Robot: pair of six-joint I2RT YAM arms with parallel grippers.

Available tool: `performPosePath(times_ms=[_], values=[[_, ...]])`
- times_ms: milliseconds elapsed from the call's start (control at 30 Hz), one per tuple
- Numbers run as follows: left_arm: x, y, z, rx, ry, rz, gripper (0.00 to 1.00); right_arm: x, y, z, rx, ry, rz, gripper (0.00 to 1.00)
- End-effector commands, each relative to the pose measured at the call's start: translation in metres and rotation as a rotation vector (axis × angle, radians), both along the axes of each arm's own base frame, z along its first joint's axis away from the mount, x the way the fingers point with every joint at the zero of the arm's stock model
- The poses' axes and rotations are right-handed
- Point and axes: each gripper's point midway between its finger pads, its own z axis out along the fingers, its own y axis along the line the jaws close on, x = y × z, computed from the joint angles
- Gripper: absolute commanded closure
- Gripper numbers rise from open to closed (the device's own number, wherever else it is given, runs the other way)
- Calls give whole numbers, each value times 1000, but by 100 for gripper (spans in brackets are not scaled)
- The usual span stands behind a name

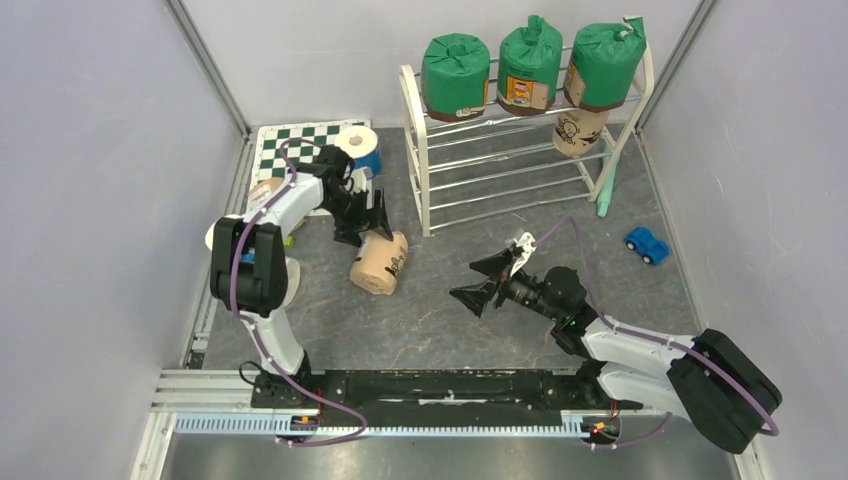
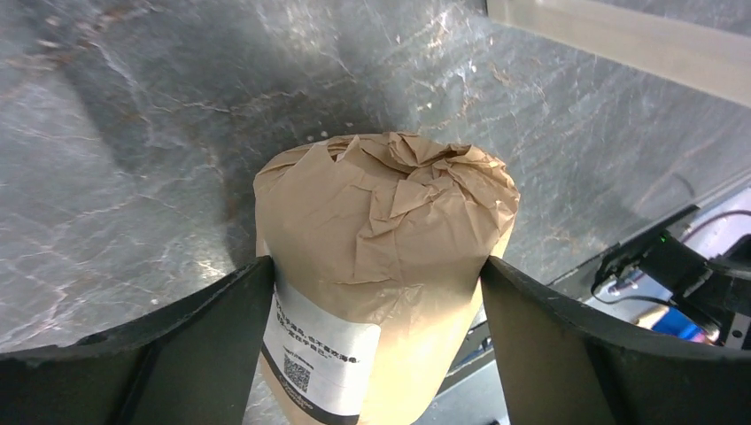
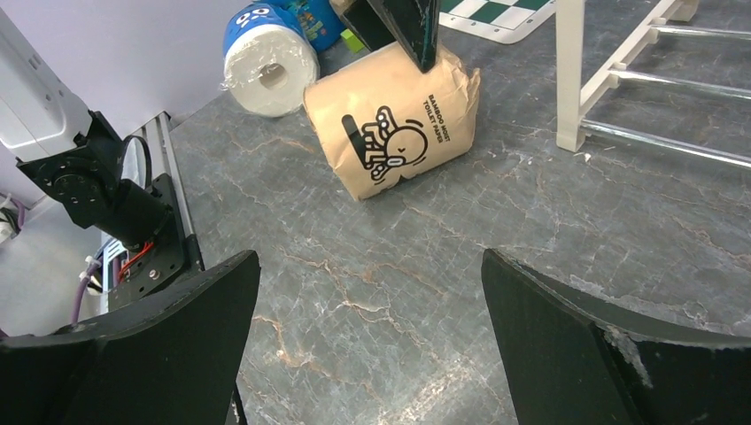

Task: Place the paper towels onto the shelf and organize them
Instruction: Move the paper towel to the center of the board.

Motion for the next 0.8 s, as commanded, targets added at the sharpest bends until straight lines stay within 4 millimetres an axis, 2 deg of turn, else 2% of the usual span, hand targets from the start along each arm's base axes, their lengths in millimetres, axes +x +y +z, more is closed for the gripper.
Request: performPosePath(times_ms=[0, 100, 233, 467, 567, 633, 700, 767], values=[[-11, -12, 10, -94, -17, -47, 14, 3, 11, 32, 77, -69, 20, 2], [-16, -13, 15, -107, -33, -39, 24, 1, 16, 32, 83, -64, 33, 2], [-26, -20, 25, -177, -85, -34, 28, -3, 24, 33, 88, -56, 52, 2], [-40, -31, 67, -324, -328, 24, 41, -3, 38, 34, 132, -5, 43, 2], [-48, -34, 76, -382, -397, 68, 43, -1, 47, 30, 130, 18, 40, 2], [-53, -33, 68, -369, -397, 92, 41, 1, 51, 25, 119, 37, 34, 2], [-57, -28, 62, -330, -380, 98, 30, 4, 52, 19, 109, 53, 24, 2], [-59, -24, 64, -297, -387, 98, 24, 5, 51, 15, 95, 57, 16, 2]])
